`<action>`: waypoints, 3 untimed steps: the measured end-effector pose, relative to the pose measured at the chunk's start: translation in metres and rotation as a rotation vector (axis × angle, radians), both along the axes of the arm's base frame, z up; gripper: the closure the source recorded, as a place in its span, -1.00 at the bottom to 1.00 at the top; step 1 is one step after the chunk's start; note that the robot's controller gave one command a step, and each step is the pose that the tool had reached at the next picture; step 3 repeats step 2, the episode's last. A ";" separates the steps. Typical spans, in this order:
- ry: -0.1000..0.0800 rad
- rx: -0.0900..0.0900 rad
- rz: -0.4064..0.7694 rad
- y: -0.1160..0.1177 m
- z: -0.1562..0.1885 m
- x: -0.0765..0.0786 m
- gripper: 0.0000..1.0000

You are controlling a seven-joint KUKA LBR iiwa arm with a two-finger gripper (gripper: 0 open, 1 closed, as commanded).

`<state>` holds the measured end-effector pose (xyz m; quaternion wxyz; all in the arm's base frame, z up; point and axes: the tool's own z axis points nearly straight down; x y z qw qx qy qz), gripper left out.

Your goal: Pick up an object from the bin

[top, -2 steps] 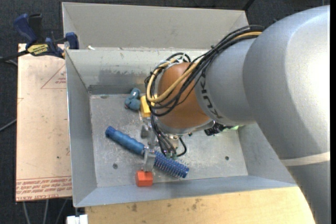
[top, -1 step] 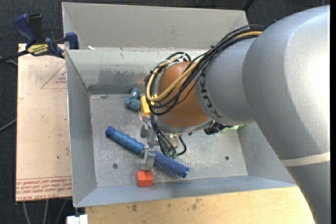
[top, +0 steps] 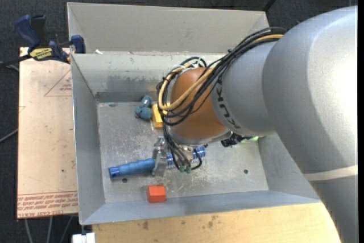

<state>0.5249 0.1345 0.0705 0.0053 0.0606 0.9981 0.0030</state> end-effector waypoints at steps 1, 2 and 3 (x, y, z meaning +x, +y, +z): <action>0.010 -0.004 0.000 0.000 0.017 0.000 1.00; 0.004 -0.003 0.002 0.001 0.120 0.002 1.00; 0.004 -0.003 0.002 0.001 0.120 0.002 1.00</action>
Offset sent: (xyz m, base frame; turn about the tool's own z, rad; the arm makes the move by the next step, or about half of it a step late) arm 0.0000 0.0002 0.0167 0.0000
